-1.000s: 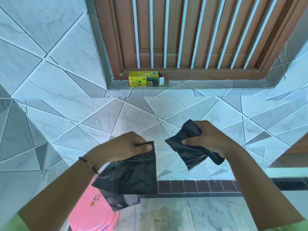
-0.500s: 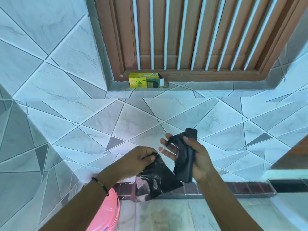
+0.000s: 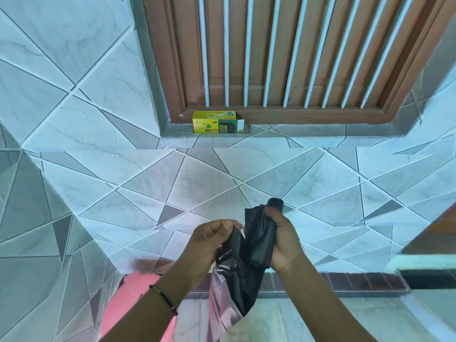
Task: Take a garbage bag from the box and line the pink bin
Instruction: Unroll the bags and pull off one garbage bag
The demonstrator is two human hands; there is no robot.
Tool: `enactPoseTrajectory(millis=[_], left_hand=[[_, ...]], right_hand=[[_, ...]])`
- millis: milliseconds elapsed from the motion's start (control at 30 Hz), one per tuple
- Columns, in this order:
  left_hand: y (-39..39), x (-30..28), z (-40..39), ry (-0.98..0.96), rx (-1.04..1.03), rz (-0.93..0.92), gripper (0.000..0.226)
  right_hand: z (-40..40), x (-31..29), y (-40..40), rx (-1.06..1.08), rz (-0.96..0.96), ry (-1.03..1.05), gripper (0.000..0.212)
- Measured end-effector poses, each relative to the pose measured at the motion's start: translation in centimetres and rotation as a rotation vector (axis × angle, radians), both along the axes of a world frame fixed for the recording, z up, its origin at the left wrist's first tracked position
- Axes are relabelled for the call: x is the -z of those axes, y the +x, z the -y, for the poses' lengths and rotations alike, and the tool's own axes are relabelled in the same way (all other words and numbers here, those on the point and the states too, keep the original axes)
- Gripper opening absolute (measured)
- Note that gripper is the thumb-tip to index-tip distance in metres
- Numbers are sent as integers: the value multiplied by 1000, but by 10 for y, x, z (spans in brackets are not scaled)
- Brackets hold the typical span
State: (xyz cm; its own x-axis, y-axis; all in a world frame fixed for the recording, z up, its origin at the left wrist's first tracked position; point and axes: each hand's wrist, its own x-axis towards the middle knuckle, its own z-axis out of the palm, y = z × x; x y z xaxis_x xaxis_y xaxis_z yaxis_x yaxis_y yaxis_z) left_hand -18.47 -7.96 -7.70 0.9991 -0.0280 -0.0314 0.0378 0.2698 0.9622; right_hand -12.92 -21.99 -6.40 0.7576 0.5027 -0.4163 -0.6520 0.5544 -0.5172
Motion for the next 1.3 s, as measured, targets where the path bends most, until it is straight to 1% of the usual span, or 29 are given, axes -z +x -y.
enactPoseTrajectory(millis=[67,100,133,167,200,233,300,367,433,500,633,667,733,800,833,867,900,967,1000,1033,1100,1167,1200,1233,1300], left_hand=[[-1,1,5,-147,32,-7,22],[-2,1,6,-186,41,-13,23],[-1,3,6,-178,45,-14,24],[0,5,4,-140,45,-12,28],[0,7,2,-73,43,-6,34],[0,7,0,22,44,1,37],[0,4,-2,247,58,24,34],[0,1,-1,430,80,66,34],[1,1,-1,559,122,97,34],[3,4,0,636,154,103,36],[5,10,-10,879,116,178,37],[4,11,-15,921,106,182,35],[6,13,-26,994,76,183,29],[7,12,-33,1099,35,196,33],[7,11,-33,1137,26,198,38],[6,8,-31,1136,26,192,43],[7,6,-29,1085,33,165,51],[7,-1,-21,922,69,84,69],[8,-5,-17,852,93,43,70],[9,-6,-13,795,117,8,65],[11,-5,-7,705,165,-31,42],[11,0,-3,655,129,-35,20],[11,2,-3,653,80,-30,16],[10,3,-3,651,29,-32,14],[10,4,-6,621,-34,-52,10]], right_hand=[[-2,1,-1,-44,49,3,64],[-2,1,-2,-59,77,-15,64],[-2,0,-2,-53,100,-35,49],[-1,-2,-2,-31,107,-59,29],[0,-4,-2,-17,124,-90,17],[2,-6,-2,-25,155,-131,13],[4,-5,-1,-78,269,-276,16],[5,-5,-2,-127,378,-453,23],[4,-6,-2,-188,475,-582,24],[3,-8,-1,-231,530,-668,24],[9,-12,6,-323,644,-828,20],[13,-13,7,-339,655,-848,19],[21,-12,12,-315,605,-801,18],[27,-10,16,-273,554,-697,16],[29,-8,18,-263,539,-644,19],[30,-6,20,-259,522,-589,27],[31,-5,20,-263,500,-546,34],[30,-2,19,-284,455,-477,44],[31,1,18,-298,434,-441,46],[31,3,17,-311,414,-403,47],[32,5,16,-313,364,-340,40],[33,7,16,-266,308,-309,25],[35,8,17,-227,274,-291,23],[37,10,18,-185,242,-275,25],[42,16,22,-121,184,-276,40]])
